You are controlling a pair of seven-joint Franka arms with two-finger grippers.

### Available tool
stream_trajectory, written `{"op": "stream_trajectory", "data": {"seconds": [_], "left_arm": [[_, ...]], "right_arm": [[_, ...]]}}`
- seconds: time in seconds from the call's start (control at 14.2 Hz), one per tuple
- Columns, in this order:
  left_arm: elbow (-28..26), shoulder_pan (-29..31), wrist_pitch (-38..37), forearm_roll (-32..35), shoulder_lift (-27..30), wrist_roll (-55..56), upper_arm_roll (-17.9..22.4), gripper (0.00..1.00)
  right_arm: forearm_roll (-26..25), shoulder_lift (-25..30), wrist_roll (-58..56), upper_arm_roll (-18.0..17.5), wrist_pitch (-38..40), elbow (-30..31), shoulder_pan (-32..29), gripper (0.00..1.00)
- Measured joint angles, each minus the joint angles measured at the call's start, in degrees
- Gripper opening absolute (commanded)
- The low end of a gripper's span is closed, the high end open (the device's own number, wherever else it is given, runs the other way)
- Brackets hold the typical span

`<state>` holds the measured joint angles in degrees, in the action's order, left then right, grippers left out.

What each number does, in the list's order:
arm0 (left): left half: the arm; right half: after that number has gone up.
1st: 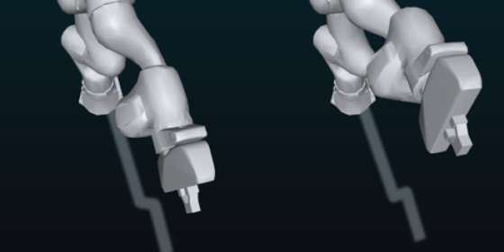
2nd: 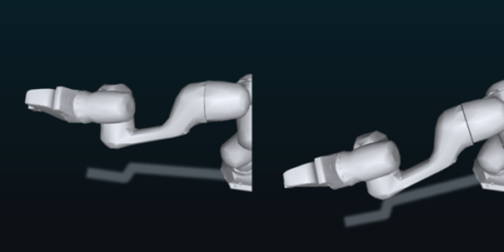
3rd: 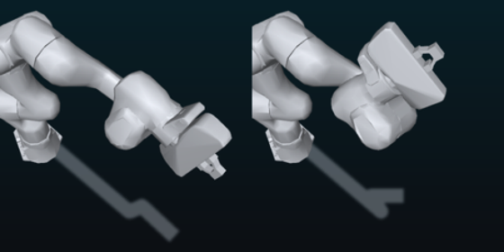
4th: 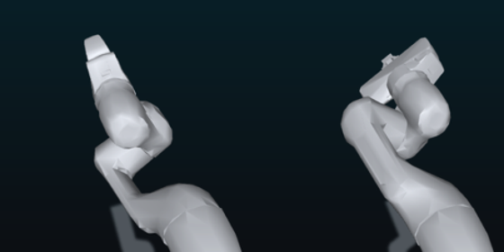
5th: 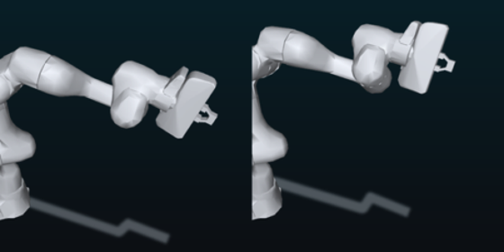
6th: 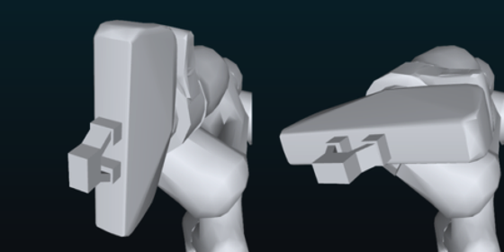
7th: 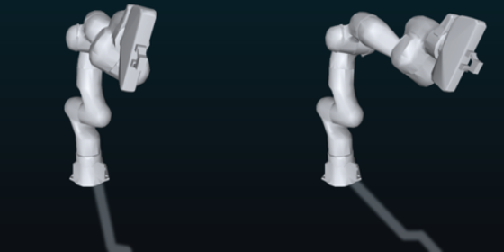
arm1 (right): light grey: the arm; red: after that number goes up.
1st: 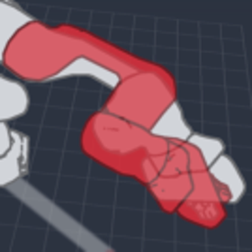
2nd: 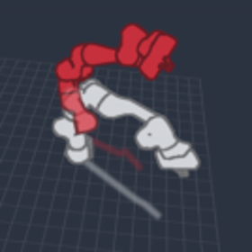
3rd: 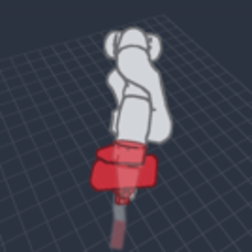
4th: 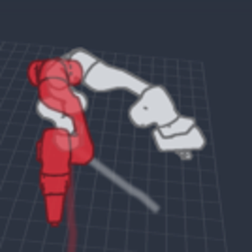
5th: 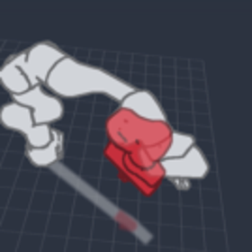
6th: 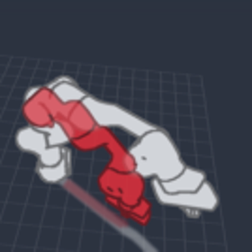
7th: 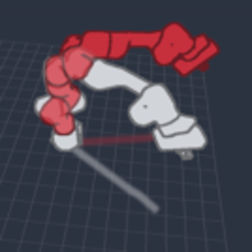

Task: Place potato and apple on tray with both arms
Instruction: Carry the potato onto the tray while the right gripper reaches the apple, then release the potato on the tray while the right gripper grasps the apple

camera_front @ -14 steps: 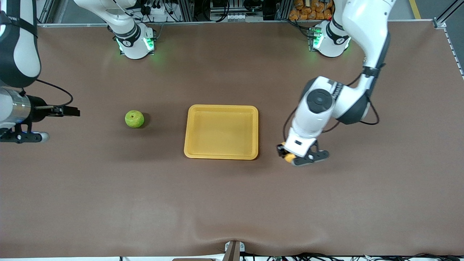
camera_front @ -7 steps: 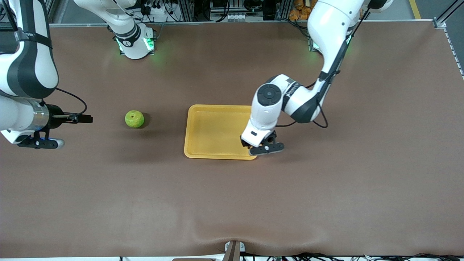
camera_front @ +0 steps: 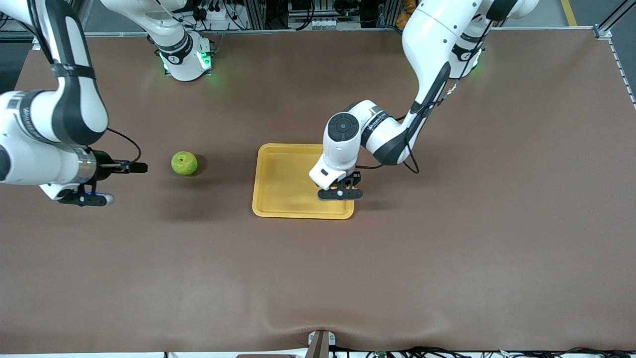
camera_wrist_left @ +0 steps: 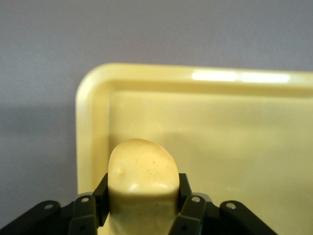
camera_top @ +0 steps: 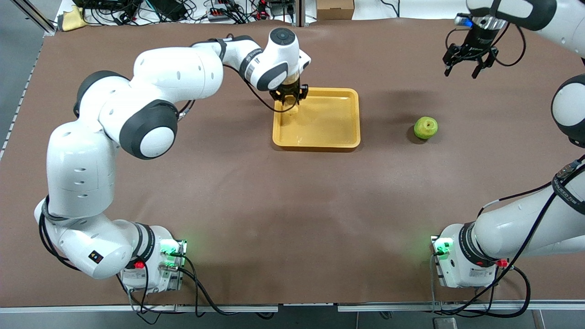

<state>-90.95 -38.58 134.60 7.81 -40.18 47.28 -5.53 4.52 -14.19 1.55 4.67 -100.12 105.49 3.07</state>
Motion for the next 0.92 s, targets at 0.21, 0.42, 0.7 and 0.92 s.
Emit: {"op": "stream_trajectory", "data": {"seconds": [0.21, 0.42, 0.7, 0.92], "left_arm": [[0.0, -0.7, -0.6, 0.0, -1.1, -0.6, -0.1, 0.0], [0.0, -1.6, -0.7, 0.1, -2.2, -1.0, -0.1, 0.0], [0.1, -2.0, -1.0, 0.4, -2.7, -2.1, -0.1, 0.0], [0.5, -2.0, -3.3, 0.4, -2.7, -4.3, -0.1, 0.08]], "right_arm": [[1.3, 0.0, 0.1, 0.0, -5.3, 4.4, 1.0, 1.0], [2.3, 0.0, 1.7, -0.1, -9.0, 8.0, 2.8, 1.0], [2.3, 0.0, 3.1, -0.2, -14.6, 12.7, 4.7, 1.0], [2.3, 0.0, 3.1, -0.2, -20.3, 17.9, 5.0, 1.0]]}}
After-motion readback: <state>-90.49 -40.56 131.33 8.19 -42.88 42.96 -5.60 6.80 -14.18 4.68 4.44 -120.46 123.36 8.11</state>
